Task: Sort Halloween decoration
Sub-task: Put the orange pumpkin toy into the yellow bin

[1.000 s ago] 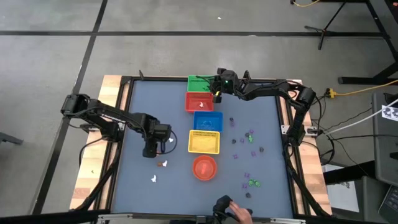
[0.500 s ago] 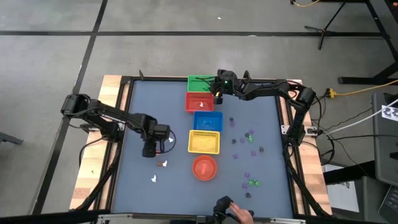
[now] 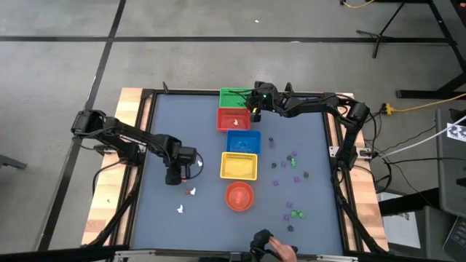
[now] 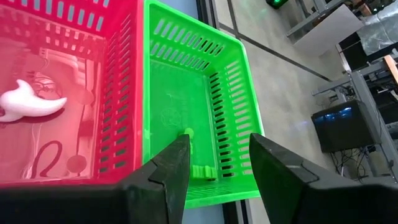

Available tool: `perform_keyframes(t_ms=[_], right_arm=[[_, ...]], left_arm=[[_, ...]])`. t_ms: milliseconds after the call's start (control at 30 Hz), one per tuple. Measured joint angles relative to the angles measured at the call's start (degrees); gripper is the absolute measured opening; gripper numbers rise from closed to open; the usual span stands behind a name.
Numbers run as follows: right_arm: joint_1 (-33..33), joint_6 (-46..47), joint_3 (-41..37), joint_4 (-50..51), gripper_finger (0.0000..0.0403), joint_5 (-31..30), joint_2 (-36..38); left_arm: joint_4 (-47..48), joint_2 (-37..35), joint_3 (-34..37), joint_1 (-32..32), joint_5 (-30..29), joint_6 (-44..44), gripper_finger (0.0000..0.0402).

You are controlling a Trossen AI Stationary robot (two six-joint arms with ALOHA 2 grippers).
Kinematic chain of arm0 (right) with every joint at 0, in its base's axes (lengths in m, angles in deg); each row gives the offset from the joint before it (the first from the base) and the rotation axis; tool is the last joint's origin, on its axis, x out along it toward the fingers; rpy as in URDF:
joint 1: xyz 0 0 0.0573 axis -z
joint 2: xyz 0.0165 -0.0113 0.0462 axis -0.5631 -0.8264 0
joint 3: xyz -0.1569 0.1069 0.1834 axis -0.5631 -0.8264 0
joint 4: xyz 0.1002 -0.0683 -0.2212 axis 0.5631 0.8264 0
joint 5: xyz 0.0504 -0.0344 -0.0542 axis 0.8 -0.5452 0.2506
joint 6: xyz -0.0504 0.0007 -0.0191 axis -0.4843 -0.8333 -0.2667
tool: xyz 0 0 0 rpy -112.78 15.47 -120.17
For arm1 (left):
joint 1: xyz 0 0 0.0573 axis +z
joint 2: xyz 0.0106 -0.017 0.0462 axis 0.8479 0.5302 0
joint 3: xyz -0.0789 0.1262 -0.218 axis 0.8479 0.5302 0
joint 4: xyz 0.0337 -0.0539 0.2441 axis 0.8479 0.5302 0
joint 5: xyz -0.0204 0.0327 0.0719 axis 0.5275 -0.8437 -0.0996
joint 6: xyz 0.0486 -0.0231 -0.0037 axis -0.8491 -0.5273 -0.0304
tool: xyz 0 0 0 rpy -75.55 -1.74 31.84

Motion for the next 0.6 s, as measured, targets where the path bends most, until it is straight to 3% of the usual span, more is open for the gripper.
perform_keyframes(t_ms=[600], right_arm=[[0.0,0.0,0.0,0.3,0.0166,0.0,0.0]], left_arm=[[-0.7,0.0,0.0,0.0,-0.6,0.8,0.0141]])
